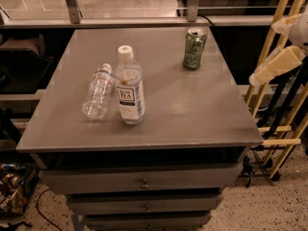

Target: Move green can near blue plastic bottle

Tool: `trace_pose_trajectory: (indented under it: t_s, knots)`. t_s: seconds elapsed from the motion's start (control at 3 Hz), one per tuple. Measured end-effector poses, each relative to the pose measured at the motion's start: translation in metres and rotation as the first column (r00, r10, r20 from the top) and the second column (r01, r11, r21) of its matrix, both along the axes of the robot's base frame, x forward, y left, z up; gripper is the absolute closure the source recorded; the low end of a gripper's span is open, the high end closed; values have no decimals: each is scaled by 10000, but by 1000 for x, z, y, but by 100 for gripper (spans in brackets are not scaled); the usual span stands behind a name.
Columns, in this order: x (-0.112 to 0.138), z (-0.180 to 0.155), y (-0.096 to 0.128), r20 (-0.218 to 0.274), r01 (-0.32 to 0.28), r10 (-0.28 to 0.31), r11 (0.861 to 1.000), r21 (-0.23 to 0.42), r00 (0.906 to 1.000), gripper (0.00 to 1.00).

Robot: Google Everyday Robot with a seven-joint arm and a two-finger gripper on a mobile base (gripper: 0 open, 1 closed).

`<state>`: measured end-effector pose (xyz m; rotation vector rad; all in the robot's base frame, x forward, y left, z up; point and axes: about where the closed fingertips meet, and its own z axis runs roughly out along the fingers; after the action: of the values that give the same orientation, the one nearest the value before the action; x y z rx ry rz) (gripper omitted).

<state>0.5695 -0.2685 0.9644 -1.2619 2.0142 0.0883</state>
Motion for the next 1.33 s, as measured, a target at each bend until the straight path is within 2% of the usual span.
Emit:
trace_pose_trajectory:
  t_s: [0.33,0.67,1.0,1.33]
  knots:
    - [23,-7,-4,245,186,-198,9986,486,9995,0]
    - [22,-7,-3,242,176,-188,9987,479,9995,0]
    - [28,-14,9,252,126,-148,9963,852,9996,0]
    - [51,-33,49,288,-256,203,9802,1963,9994,0]
